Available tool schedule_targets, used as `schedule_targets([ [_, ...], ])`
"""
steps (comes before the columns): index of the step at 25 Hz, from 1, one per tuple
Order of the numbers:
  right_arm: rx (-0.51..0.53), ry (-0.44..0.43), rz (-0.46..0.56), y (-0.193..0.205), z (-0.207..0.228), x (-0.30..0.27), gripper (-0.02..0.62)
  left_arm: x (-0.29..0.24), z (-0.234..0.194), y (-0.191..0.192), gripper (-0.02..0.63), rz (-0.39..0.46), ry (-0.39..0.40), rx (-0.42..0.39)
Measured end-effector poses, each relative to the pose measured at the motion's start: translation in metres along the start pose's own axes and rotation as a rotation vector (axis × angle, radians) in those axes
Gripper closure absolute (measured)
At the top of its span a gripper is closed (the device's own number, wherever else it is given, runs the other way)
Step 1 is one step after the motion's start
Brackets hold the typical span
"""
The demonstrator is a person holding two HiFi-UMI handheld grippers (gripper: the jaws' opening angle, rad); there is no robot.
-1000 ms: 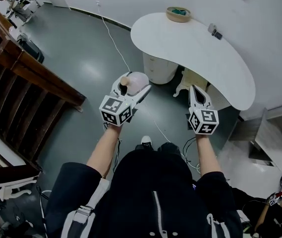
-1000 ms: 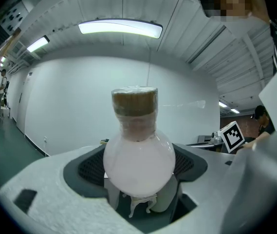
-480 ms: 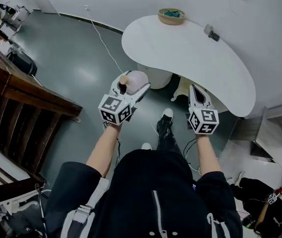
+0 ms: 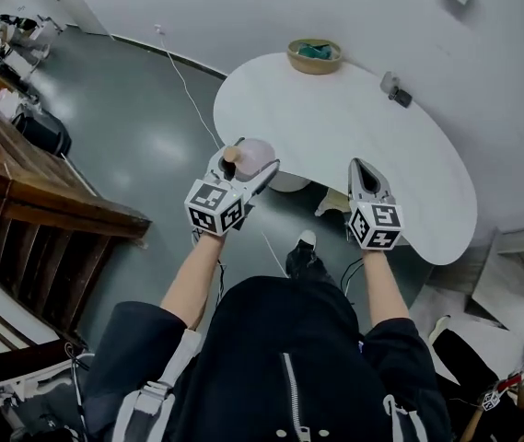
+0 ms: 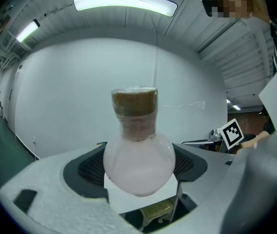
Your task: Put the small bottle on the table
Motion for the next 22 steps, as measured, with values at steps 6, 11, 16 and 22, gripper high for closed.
schedule_targets([
  [6, -0.003, -0.023, 0.0, -0.029, 0.085, -0.045, 0.592, -0.084, -0.001, -0.018, 0.21, -0.01, -0.037, -0.011],
  [11, -0.008, -0.053, -0.018, -0.037, 0.122, -0.077, 0.592, -0.128, -0.01, -0.023, 0.21, -0.028, -0.071, -0.008],
  [16, -0.033, -0.052, -0.04, -0.033, 0.148, -0.096, 0.592, -0.164, -0.017, -0.023, 0.21, -0.05, -0.07, -0.008],
  [22, -0.044, -0.044, -0.056, -0.034, 0.168, -0.12, 0.592, -0.2, -0.031, -0.022, 0.21, -0.068, -0.059, -0.002],
])
Point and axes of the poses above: the fingertips, and each gripper's own axes: x backward along the fingers, z to its right, y out of its underside, the point moved 4 cm from there along x, backward along the fingers, and after that the axes turned 14 degrees about -y, right-handed, at the moved point
